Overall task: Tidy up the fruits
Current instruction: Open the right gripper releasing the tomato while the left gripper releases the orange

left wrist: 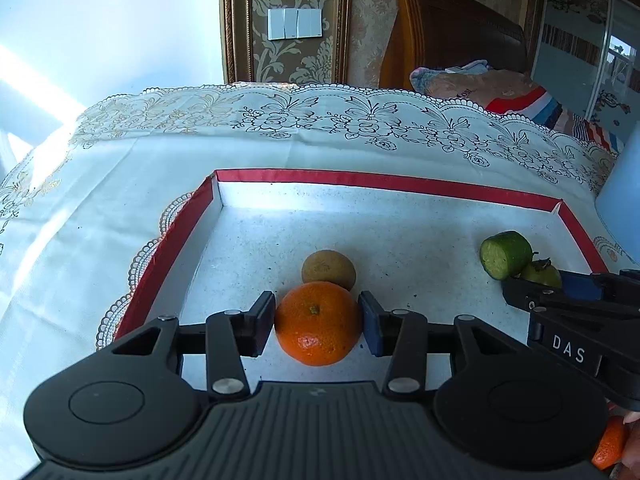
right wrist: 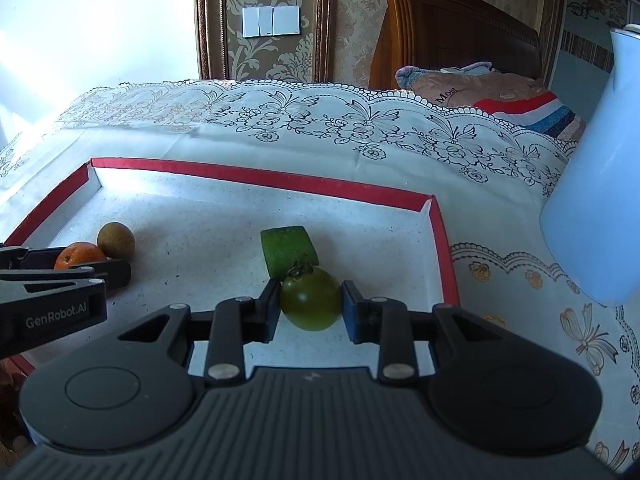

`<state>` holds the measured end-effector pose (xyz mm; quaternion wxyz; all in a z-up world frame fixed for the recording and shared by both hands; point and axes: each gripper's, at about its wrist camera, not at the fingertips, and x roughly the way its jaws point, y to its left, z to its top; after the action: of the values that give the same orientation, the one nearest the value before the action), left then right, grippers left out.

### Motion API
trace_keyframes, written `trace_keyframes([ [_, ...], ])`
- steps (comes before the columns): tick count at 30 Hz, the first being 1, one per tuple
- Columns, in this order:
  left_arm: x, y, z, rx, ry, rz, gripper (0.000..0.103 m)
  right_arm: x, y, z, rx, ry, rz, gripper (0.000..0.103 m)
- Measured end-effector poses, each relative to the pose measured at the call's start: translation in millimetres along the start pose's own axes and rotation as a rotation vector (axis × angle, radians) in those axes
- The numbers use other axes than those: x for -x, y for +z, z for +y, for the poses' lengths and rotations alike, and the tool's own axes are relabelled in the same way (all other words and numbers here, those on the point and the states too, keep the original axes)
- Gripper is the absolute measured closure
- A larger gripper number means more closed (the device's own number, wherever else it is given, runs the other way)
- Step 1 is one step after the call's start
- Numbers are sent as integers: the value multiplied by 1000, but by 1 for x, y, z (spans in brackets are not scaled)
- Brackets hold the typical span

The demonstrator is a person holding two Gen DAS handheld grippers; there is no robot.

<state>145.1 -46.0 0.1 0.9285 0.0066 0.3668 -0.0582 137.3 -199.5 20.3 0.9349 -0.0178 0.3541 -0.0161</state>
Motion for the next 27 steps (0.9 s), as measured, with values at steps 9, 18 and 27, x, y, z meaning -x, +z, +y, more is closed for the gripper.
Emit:
trace_keyframes([
  [9,3,-1,0,-3,10,-12,42,1,0,-2,-4,5,-2,70],
  [18,6,0,6,27,1,-26,38,5,-1,-1,4,-14,-25,44],
  [27,9,-3,9,40,-20,-39,38,9,0,-3,-5,-25,-41,25],
])
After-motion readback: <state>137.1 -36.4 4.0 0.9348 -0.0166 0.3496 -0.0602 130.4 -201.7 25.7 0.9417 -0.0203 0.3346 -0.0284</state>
